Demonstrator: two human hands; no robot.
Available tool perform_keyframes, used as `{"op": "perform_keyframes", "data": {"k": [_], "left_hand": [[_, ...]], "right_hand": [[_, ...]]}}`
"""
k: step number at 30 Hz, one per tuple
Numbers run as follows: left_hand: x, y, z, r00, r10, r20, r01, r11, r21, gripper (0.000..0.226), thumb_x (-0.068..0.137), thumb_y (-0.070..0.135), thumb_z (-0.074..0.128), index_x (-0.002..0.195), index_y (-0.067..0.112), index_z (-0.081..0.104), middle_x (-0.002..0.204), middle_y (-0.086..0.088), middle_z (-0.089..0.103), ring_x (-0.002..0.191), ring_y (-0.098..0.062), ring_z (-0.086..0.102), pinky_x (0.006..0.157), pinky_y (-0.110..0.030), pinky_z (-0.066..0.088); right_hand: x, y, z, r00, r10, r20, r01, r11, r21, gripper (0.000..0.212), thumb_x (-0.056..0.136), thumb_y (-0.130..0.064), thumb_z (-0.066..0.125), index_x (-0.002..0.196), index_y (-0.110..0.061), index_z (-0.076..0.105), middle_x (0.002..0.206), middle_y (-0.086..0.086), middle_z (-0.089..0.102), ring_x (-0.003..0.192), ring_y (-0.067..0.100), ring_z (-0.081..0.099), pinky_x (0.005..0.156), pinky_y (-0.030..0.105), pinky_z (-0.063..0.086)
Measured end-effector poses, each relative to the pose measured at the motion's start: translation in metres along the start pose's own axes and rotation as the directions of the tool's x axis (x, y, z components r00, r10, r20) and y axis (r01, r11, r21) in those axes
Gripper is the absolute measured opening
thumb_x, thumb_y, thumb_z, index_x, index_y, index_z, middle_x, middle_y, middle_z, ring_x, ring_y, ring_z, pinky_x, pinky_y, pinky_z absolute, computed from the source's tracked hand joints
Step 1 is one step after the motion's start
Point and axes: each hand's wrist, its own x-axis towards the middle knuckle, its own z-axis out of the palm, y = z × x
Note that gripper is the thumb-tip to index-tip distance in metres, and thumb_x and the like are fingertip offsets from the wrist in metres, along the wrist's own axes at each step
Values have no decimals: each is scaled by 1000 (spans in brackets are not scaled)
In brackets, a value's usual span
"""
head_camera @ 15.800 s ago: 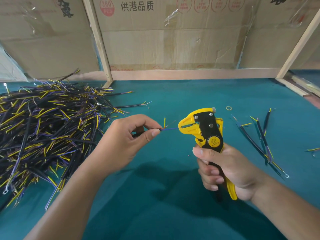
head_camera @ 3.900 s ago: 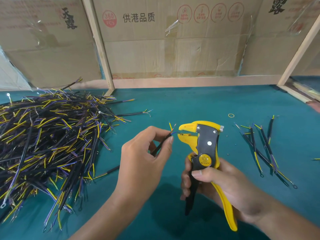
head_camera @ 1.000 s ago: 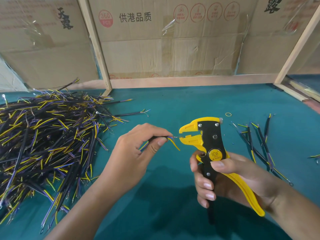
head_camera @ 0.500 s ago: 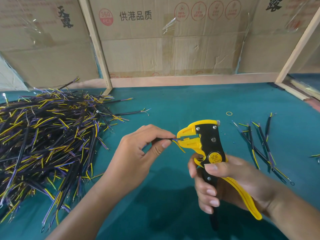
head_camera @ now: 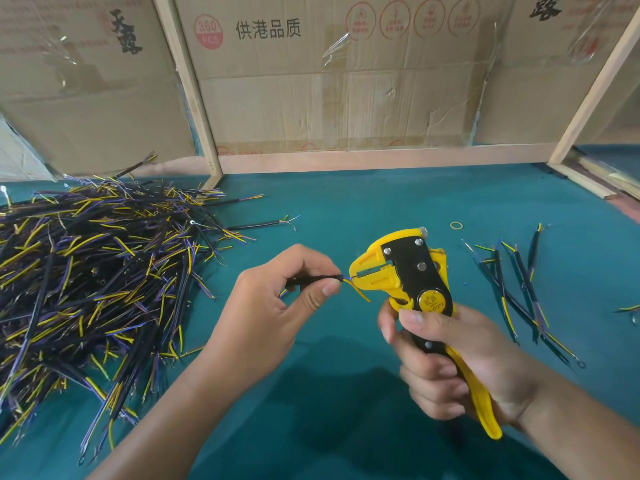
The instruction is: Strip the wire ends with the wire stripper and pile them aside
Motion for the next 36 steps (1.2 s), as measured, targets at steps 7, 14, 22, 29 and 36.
{"op": "perform_keyframes", "data": {"k": [7, 14, 22, 29, 36], "left_hand": [[-1, 0, -1, 1000, 24, -12, -23, 999, 23, 9, 91, 23, 66, 96, 30, 64, 87, 13, 68, 78, -6, 61, 73, -15, 46], [1, -6, -6, 997, 29, -69, -17, 984, 177, 7, 92, 29, 63, 96, 35, 61, 90, 15, 65, 82, -9, 59, 75, -15, 42], [-3, 0, 7, 986, 163, 25, -162, 931, 326, 9, 95, 33, 57, 97, 27, 63, 91, 19, 56, 79, -5, 54, 72, -18, 42], [-4, 3, 10, 985, 166, 36, -169, 928, 331, 9, 95, 32, 57, 97, 26, 64, 91, 20, 55, 78, -4, 53, 71, -15, 41], [-6, 2, 11, 991, 133, 9, -130, 944, 302, 9, 92, 18, 64, 99, 22, 68, 88, 16, 58, 75, -5, 55, 66, -19, 45]], "right_hand": [[0, 0, 4, 999, -25, -24, 24, 998, -65, 39, 80, -46, 82, 96, -13, 69, 51, -4, 34, 36, 8, 30, 42, 19, 35], [8, -4, -6, 964, -212, -163, 216, 976, 7, 34, 80, -26, 81, 103, -3, 69, 70, 11, 48, 62, 26, 51, 68, 42, 52], [13, 4, -5, 945, -195, -264, 182, 981, -71, 12, 85, -18, 67, 91, -7, 69, 75, 12, 51, 69, 29, 54, 73, 43, 55], [15, 8, -6, 941, -165, -295, 142, 985, -100, 21, 86, -23, 70, 98, -6, 74, 75, 12, 54, 70, 29, 57, 75, 43, 54], [17, 7, -4, 930, -143, -339, 146, 989, -16, 21, 83, -23, 70, 94, -6, 74, 75, 13, 54, 68, 29, 56, 72, 44, 56]]}}
